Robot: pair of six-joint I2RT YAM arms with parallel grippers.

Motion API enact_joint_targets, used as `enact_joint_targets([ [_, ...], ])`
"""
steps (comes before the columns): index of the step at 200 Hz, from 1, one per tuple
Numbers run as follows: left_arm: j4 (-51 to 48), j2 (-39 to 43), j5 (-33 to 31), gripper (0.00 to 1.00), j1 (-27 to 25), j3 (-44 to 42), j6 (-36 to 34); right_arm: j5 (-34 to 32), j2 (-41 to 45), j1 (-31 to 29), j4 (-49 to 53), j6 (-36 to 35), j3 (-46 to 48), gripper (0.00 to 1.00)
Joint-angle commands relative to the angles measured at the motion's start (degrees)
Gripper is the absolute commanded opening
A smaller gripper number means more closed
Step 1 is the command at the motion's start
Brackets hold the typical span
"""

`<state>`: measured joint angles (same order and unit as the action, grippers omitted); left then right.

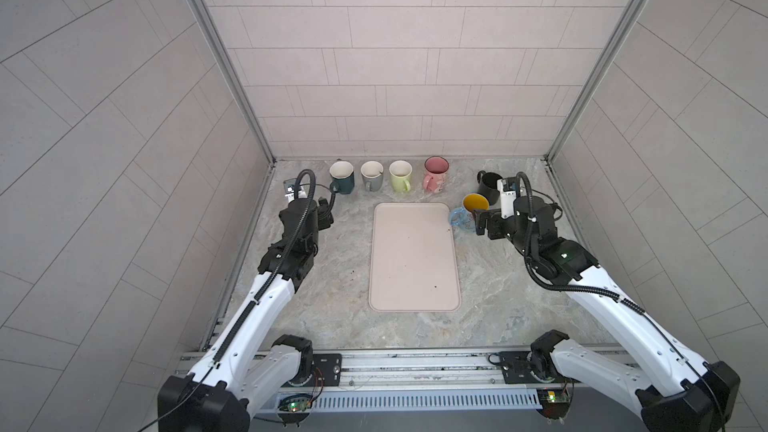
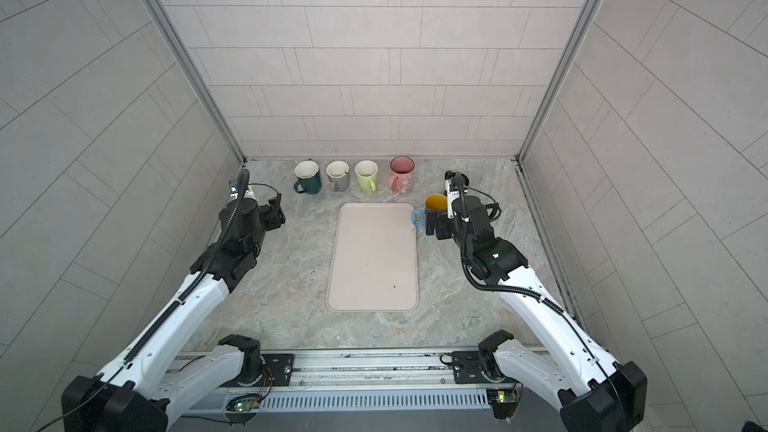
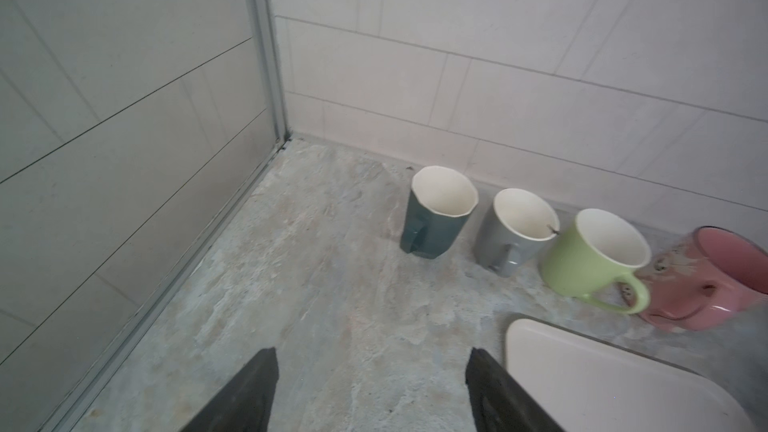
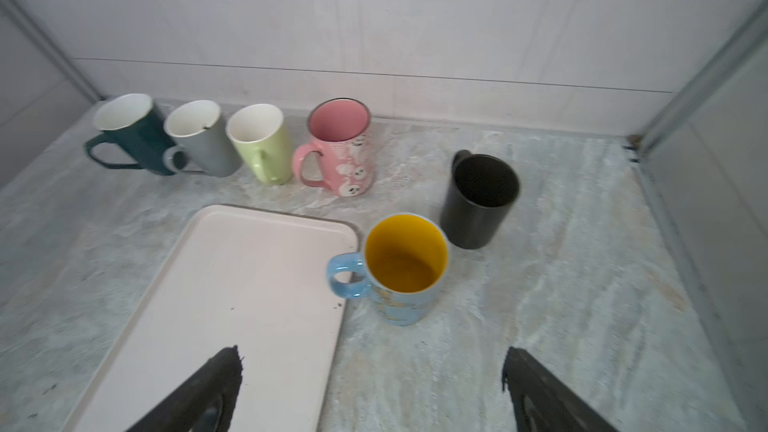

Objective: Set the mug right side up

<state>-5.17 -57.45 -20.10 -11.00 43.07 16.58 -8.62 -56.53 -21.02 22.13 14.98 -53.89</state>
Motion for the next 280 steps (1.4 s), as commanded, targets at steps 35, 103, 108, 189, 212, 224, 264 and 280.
enact_joint_targets([
  [35,14.23,-4.7,-0.86,0.77,9.96,-9.75,-0.07,1.77,-7.34,16.66,5.53,-1.49,-0.89,0.99],
  [103,28.15,-15.01,8.65,0.77,16.96,-15.21,-4.51,-3.19,-26.74,22.86,-10.11,-2.49,3.32,0.99],
  [108,29.31,-15.97,9.44,0.77,17.02,-15.52,-5.03,-3.29,-27.72,22.86,-12.45,-2.64,4.21,0.99],
  [189,44.45,-24.6,21.29,0.78,17.81,-18.02,-8.84,-2.72,-32.41,22.86,-37.74,-5.91,13.74,0.99],
  [212,53.24,-27.01,26.83,0.78,17.86,-21.19,-9.65,-1.62,-32.27,22.87,-47.05,-7.16,17.5,0.99],
  [224,64.4,-30.23,29.62,0.78,17.9,-24.41,-10.18,0.61,-32.33,22.87,-52.71,-8.36,20.63,0.99],
  [264,81.51,-36.72,29.04,0.92,18.12,-30.6,-9.47,6.88,-31.2,21.54,-70.67,-13.01,30.24,0.99],
  [280,76.62,-34.76,29.2,0.92,18.09,-29.59,-10.16,7.37,-34.25,21.51,-82.33,-12.6,34.73,0.99],
])
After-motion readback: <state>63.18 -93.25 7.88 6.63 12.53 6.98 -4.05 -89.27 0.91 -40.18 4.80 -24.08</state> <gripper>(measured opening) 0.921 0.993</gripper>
